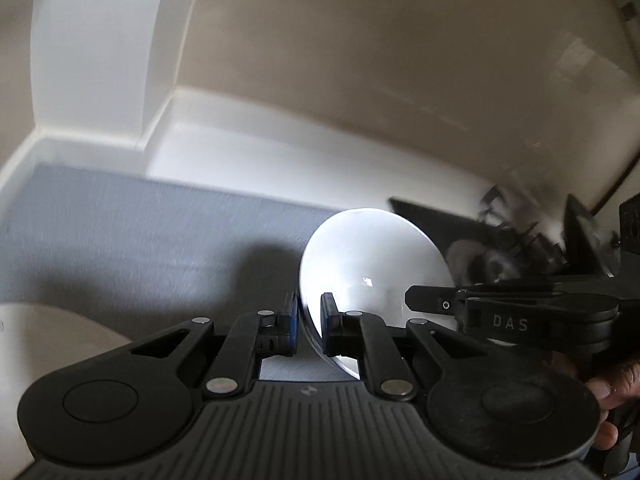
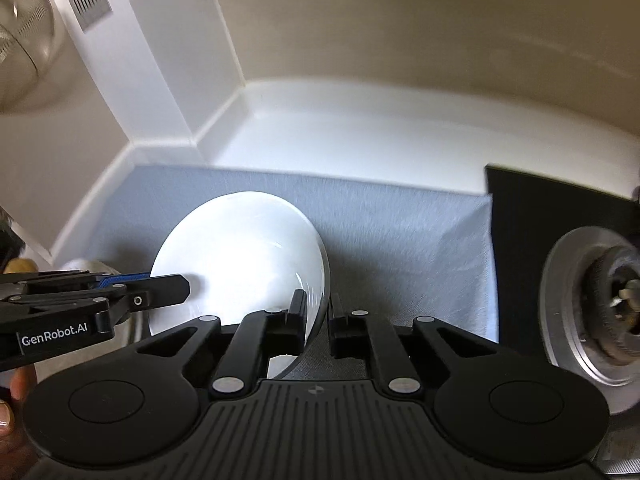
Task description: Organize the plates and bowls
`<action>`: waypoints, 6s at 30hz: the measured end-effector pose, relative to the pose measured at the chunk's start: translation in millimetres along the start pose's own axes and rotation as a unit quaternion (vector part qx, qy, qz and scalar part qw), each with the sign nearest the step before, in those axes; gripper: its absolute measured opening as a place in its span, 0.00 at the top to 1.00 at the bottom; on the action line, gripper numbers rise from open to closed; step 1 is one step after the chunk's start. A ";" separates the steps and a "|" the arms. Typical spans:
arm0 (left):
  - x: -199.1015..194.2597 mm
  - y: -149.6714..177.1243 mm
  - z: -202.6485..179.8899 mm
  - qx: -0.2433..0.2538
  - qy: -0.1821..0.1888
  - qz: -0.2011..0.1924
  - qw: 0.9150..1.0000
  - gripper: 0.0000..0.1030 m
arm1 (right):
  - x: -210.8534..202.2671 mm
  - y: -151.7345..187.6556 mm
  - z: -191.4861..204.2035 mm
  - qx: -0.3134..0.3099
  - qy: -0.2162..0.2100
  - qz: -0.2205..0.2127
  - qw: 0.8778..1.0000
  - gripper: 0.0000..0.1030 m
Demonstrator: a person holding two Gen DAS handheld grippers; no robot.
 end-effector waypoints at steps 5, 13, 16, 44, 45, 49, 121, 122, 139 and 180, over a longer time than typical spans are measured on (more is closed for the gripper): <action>-32.5 -12.7 -23.5 0.021 0.013 -0.022 0.999 0.89 | -44.8 -1.4 0.4 0.017 0.003 -0.022 1.000 0.89; -59.4 -0.1 -62.6 0.048 0.057 -0.013 0.997 0.89 | -93.0 28.2 -16.0 0.041 0.022 -0.014 0.999 0.89; -59.3 14.2 -68.2 0.050 0.070 0.003 0.996 0.89 | -100.2 45.4 -20.6 0.041 0.035 -0.004 0.999 0.89; -41.3 77.1 -64.0 0.044 0.094 0.095 0.990 0.89 | -74.2 113.9 -24.8 0.028 0.071 0.077 0.994 0.89; -40.7 77.0 -64.3 0.045 0.094 0.095 0.990 0.89 | -73.6 113.6 -23.7 0.025 0.073 0.077 0.994 0.89; -37.9 77.3 -64.1 0.047 0.095 0.097 0.990 0.89 | -72.4 112.4 -22.5 0.021 0.080 0.077 0.994 0.89; 2.5 78.2 -51.2 0.031 0.134 0.161 0.977 0.43 | -52.9 131.3 -61.9 0.193 0.062 0.037 0.978 0.51; 6.1 79.5 -51.4 0.025 0.135 0.167 0.976 0.43 | -50.4 131.1 -63.5 0.199 0.062 0.041 0.977 0.51; 41.2 96.1 -48.8 -0.010 0.176 0.234 0.956 0.52 | -32.1 130.9 -72.4 0.250 0.019 0.065 0.966 0.44; 42.7 101.2 -51.9 -0.019 0.184 0.233 0.955 0.46 | -33.4 134.6 -64.9 0.235 0.035 0.035 0.971 0.45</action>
Point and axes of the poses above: each gripper's, at about its wrist camera, not at the fingertips, and x roughly the way its jaws point, z to its left, y to its underside, the point moved 4 cm from there along x, roughly the way its jaws point, and after that the axes turned 15 degrees about x, right-handed, at the moved point
